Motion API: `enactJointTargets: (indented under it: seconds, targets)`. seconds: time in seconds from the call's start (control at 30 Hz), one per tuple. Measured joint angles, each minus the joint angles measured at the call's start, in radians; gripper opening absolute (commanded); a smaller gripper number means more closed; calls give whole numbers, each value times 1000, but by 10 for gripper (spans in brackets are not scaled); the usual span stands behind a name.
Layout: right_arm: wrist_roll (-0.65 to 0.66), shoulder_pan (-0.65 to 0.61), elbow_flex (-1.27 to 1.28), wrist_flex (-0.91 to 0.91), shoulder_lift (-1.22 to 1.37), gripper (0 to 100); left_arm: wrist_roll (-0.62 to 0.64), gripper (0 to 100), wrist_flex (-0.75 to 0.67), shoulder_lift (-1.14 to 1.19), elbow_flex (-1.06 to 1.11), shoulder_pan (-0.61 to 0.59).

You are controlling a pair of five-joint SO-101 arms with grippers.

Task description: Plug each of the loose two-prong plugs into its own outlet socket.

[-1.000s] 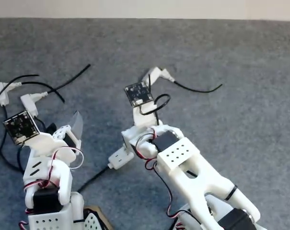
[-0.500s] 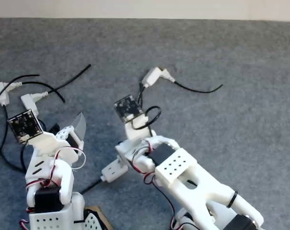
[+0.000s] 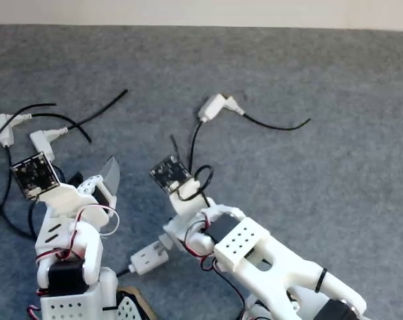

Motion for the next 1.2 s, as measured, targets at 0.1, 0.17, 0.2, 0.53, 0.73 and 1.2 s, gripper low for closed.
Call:
enactJointTargets:
  seconds: [0.1,0.17,0.2,0.53,0.73,1.2]
  targets:
    - [11,8,3,26,14,5,0,284,0,0,0,3]
    - [17,60,3,51,18,5,0,284,0,0,0,6]
    - [17,101,-17,57,17,5,0,284,0,0,0,5]
    - [58,543,-160,77,-38,5,0,284,0,44,-2,14]
    - [61,563,-161,101,-127,9,0,284,83,407,-219,89]
    - [235,901,-161,117,-161,364,-474,285,812,1320,-965,425]
